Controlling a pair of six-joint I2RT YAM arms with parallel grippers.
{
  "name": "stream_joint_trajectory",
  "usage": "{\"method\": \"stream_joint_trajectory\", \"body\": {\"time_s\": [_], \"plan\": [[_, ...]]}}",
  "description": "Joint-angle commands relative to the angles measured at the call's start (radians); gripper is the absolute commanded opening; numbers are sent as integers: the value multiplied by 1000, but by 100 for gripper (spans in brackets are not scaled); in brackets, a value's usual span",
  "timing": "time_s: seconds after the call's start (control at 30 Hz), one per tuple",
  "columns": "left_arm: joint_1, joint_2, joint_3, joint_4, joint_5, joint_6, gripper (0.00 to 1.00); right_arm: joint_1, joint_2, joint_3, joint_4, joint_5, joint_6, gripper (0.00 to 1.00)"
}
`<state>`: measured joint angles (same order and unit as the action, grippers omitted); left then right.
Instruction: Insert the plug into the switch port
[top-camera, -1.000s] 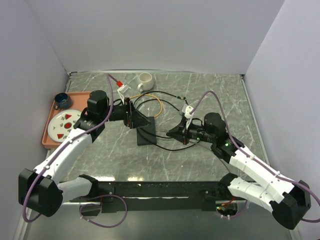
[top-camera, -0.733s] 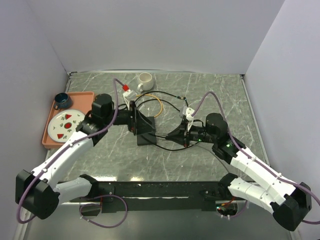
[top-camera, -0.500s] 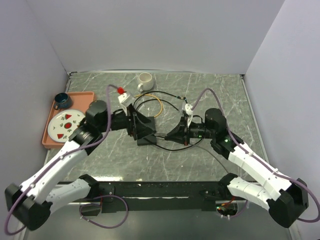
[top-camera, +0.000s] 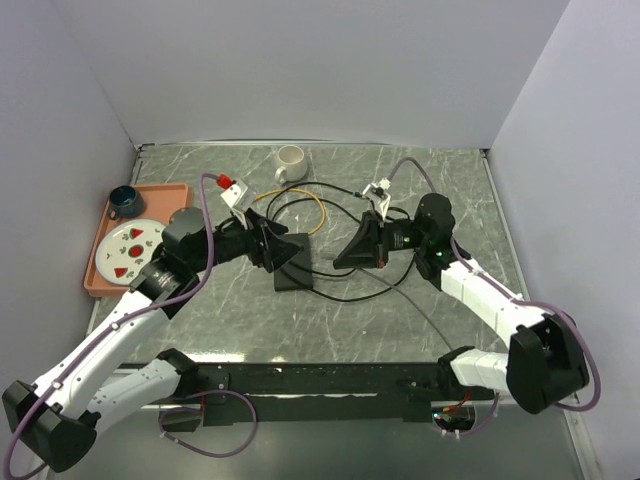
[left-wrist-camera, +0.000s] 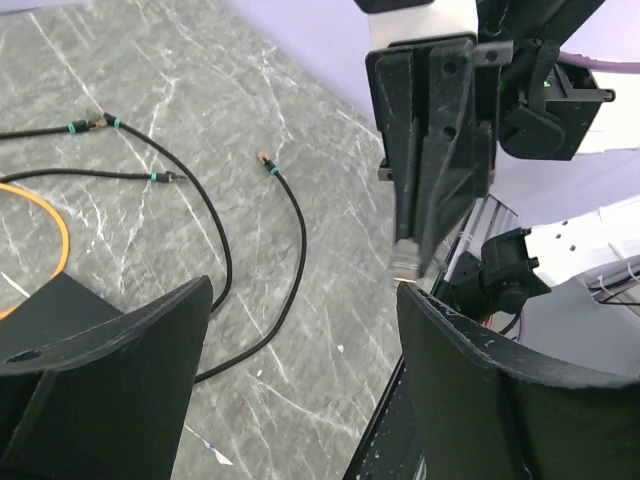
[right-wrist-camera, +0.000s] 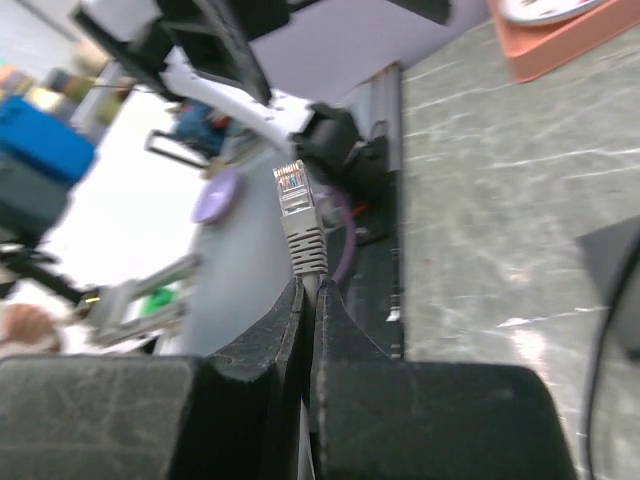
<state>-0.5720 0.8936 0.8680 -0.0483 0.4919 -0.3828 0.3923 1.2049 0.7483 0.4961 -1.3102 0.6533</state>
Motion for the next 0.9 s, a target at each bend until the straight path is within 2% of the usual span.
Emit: {"method": "stream_joint_trajectory", "body": {"time_s": [0.0,0.27,0.37,0.43,0.47,0.7,0.87], "plan": [[-9,-5,8,42,-19,-4,80,-4,39,14,356,-116,300,0],[-40,15,12,126,92,-16,77,-4,122,-12,680,-146,575,0],[-51,2,6,157,122,-19,76,-4,168,-15,850,-155,707,0],[-54,-21,-3,179,122,-27,77,-4,200,-9,1042,-156,797,0],[-54,-28,-4,182,116,-28,77,-6,234,-4,1141,-153,894,0],[-60,-42,-6,214,190,-54,76,0,186,-9,1145,-173,836,0],[-100,1,11,161,146,13,68,0,200,6,1145,-173,853,0]]}}
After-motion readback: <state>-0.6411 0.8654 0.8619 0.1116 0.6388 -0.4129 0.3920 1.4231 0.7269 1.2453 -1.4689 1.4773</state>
